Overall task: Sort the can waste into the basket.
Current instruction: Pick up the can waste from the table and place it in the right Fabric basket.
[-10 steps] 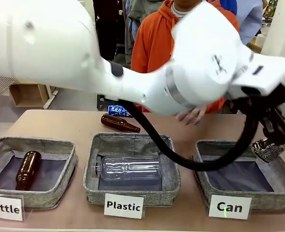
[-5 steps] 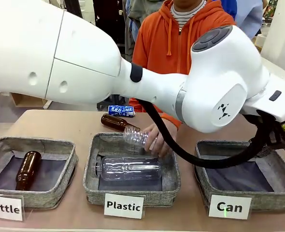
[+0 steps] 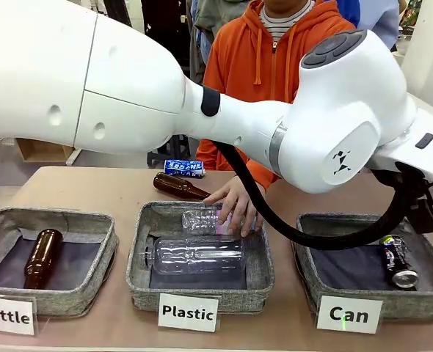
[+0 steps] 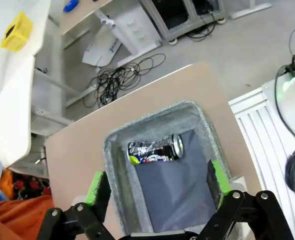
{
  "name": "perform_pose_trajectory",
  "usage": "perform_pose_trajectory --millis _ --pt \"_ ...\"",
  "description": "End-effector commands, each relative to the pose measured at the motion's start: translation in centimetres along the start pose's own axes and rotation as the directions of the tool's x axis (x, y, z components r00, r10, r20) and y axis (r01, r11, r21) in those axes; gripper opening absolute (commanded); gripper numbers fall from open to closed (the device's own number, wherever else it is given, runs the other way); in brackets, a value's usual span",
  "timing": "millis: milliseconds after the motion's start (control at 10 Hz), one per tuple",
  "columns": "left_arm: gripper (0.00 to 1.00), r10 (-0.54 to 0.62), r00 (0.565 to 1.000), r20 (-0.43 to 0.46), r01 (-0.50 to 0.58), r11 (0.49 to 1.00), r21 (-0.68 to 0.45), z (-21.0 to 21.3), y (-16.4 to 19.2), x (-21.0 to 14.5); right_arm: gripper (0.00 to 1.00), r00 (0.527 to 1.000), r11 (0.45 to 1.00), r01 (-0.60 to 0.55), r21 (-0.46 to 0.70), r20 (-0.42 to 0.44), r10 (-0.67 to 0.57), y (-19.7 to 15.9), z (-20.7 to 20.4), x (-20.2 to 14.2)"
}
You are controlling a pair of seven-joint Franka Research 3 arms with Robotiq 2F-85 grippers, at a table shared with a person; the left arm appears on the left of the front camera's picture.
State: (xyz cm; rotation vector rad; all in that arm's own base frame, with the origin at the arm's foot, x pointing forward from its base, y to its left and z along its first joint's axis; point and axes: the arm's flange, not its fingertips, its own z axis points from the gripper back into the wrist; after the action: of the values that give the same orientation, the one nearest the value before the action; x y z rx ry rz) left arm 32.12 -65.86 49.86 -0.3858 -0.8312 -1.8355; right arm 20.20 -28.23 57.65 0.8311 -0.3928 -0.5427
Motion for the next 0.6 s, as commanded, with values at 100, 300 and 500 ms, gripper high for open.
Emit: perform_pose_trajectory --millis 100,300,500 --pt "1.00 0.032 0.999 -0.004 -0.032 0.999 0.016 0.3 0.4 0.0 1.00 1.000 1.000 -0.003 -0.003 0.009 0.003 0.1 0.2 -0.1" --pt "1.00 0.074 0.997 0.007 -0.074 0.996 0.058 1.3 0.9 -0.6 1.00 1.000 1.000 -0.013 0.018 -0.019 0.013 0.2 -1.0 0.0" --pt "1.00 0.182 0.983 -0.001 -0.181 0.978 0.103 5.4 2.6 -3.8 1.00 0.996 0.997 -0.029 0.067 -0.084 0.035 1.2 -6.4 -1.0"
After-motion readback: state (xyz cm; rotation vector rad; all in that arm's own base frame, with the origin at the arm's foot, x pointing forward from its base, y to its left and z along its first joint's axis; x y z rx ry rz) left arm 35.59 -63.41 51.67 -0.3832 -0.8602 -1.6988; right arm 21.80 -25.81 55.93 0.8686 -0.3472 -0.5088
